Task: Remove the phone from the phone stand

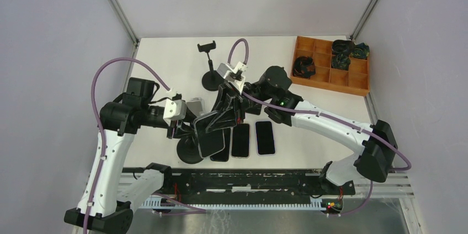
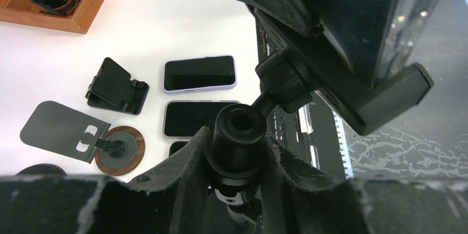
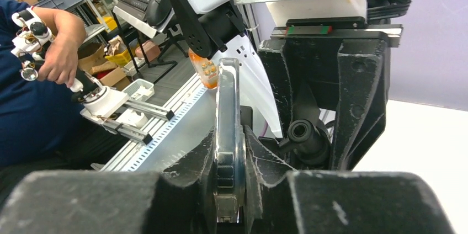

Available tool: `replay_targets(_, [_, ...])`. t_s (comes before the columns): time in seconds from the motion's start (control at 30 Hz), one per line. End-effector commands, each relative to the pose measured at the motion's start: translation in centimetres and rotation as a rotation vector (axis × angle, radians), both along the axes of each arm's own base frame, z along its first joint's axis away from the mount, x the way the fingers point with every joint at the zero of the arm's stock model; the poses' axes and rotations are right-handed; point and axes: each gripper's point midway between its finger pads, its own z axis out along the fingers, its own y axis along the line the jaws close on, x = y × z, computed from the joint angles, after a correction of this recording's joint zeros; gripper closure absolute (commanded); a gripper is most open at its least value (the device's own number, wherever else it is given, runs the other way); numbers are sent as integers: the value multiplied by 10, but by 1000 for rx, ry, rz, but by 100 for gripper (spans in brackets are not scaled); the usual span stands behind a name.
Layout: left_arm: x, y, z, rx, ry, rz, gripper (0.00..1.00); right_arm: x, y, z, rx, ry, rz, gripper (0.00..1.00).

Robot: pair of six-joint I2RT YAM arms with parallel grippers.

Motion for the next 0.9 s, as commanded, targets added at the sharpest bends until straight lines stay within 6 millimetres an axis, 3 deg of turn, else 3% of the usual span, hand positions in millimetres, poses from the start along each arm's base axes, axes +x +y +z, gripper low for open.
replay_targets(0.0, [-10,-5,20,-74,-83,-74,98,-7,-5,40,118,-52,23,83])
replay_targets(0.17, [-6,0,-1,0,-80,-71,98,-11,-5,62,215,14,62,100])
replay_targets(0.5, [-4,7,-17,72,-125,-65,98,-3,2,74,274,-6,50,100])
replay_targets(0.73, [-8,8,-27,100,-154,-90,98,29,6,85,341,-44,-123,100])
replay_targets(0.87, [-10,8,-32,113,-144,-97,98,43,-5,96,390,-63,-192,100])
